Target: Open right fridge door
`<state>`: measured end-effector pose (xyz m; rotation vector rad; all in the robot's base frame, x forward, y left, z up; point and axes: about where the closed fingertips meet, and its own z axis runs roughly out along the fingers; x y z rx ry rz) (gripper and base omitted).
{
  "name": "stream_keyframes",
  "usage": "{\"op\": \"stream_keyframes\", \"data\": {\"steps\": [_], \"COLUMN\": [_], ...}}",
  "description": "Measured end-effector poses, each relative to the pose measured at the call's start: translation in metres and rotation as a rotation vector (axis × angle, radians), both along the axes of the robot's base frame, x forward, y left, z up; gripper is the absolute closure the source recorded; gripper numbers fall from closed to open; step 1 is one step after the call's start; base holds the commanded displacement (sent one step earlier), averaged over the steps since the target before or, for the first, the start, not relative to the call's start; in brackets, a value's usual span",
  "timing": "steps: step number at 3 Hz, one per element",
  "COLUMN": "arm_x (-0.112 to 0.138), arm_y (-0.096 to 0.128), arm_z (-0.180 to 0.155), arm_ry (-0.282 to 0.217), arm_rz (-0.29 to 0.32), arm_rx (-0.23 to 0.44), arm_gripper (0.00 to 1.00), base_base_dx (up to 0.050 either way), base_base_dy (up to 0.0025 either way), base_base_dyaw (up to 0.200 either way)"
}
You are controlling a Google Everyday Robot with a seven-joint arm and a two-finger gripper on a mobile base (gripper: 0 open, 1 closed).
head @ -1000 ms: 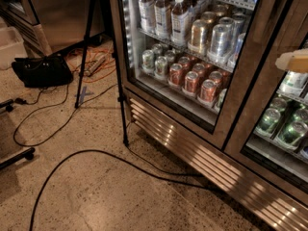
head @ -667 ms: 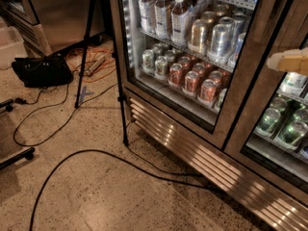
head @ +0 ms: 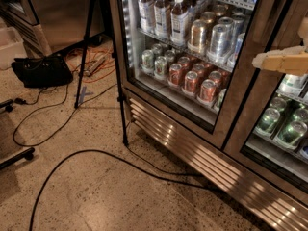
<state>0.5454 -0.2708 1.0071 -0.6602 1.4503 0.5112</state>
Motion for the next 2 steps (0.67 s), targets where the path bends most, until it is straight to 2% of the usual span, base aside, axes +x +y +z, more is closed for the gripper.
{"op": "stream_keyframes", "data": {"steps": [2], "arm_x": [0.0093], "arm_y": [0.0016], "arm_z": [0.0013], "arm_ry": [0.003], "arm_rz": [0.012], "arm_rx": [-0.006], "arm_gripper": [0.00], "base_base_dx": [0.000], "base_base_dy": [0.00000], "base_base_dyaw": [0.000]}}
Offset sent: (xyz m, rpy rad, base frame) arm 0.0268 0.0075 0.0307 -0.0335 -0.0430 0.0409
